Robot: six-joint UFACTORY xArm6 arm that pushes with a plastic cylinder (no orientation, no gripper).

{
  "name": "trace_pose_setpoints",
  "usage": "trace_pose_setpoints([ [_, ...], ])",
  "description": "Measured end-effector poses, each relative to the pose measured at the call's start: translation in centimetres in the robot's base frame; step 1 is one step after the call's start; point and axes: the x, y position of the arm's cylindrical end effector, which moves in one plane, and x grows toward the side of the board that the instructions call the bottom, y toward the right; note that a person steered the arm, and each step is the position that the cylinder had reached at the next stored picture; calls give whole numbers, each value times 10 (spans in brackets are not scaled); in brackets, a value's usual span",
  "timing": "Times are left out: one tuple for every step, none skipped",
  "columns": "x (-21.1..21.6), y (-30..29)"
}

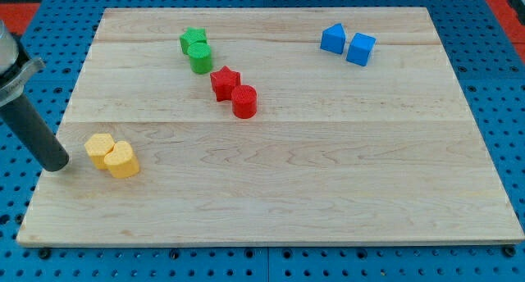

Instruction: Move the arm towards the center right of the board

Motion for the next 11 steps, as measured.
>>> trace_pose_setpoints([
  [0, 3],
  [0, 7],
  [20, 16],
  [62, 24],
  [66, 108],
  [57, 211],
  [45, 305],
  [26, 410],
  [-30, 464],
  [-93, 506],
  [-100, 481],
])
